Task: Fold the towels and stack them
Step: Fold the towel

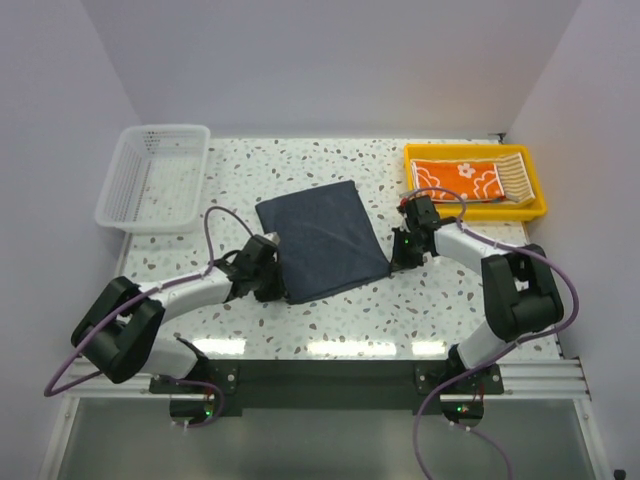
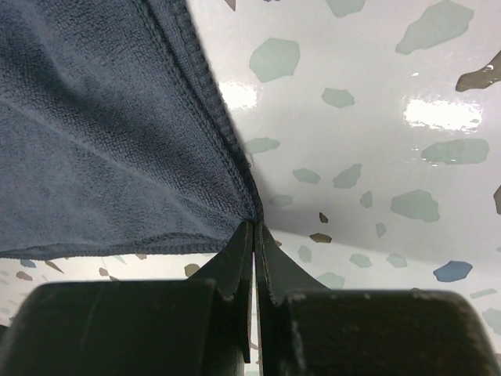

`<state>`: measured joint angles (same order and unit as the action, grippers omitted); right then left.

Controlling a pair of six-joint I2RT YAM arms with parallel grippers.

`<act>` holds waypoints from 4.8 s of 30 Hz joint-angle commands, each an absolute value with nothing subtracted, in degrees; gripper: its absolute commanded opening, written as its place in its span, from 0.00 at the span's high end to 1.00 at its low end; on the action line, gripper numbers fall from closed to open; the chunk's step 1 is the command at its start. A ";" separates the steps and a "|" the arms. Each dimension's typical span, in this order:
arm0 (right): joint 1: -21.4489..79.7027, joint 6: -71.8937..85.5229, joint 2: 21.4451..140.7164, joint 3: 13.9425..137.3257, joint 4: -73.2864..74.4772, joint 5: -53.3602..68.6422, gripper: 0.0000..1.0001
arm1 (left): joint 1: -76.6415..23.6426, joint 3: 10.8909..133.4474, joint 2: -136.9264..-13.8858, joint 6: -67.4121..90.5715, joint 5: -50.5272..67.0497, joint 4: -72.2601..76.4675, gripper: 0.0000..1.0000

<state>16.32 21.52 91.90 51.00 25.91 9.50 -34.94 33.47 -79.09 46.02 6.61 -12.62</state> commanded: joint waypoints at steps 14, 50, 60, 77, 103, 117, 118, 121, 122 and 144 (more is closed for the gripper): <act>16.08 19.60 84.65 58.36 31.38 3.35 1.00 | -38.67 41.13 -71.46 47.72 0.18 -20.30 1.00; 15.91 10.64 98.25 77.76 29.20 14.67 0.64 | -43.77 50.44 -73.64 41.95 -8.88 -31.04 0.31; 17.84 8.27 113.18 86.66 22.24 17.14 0.73 | -44.29 57.57 -92.88 29.71 5.53 -20.66 0.47; 18.37 10.20 121.90 86.40 20.83 12.76 0.79 | -44.91 41.50 -89.83 29.27 9.76 -23.99 0.54; 22.94 13.71 105.29 72.61 24.26 10.90 0.74 | -45.00 41.92 -85.52 31.47 8.00 -22.94 0.47; 19.16 17.31 106.53 65.75 23.99 2.73 0.77 | -45.00 36.83 -83.50 32.25 8.53 -23.20 0.45; 18.73 17.66 106.18 65.31 24.08 2.20 0.77 | -44.91 36.57 -83.24 32.60 8.44 -23.12 0.45; 18.02 17.06 104.16 65.13 24.34 2.19 0.75 | -45.00 36.39 -82.18 32.61 7.91 -22.85 0.44; 18.10 16.53 103.45 65.47 24.78 4.20 0.75 | -44.91 37.00 -82.00 32.43 7.74 -22.85 0.41; 33.04 19.33 87.80 51.51 32.26 0.09 0.72 | -42.37 44.65 -78.91 35.86 -6.68 -22.24 0.40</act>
<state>32.42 15.99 88.23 53.63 33.01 3.73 -43.68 46.94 -76.88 33.95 -2.90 -24.43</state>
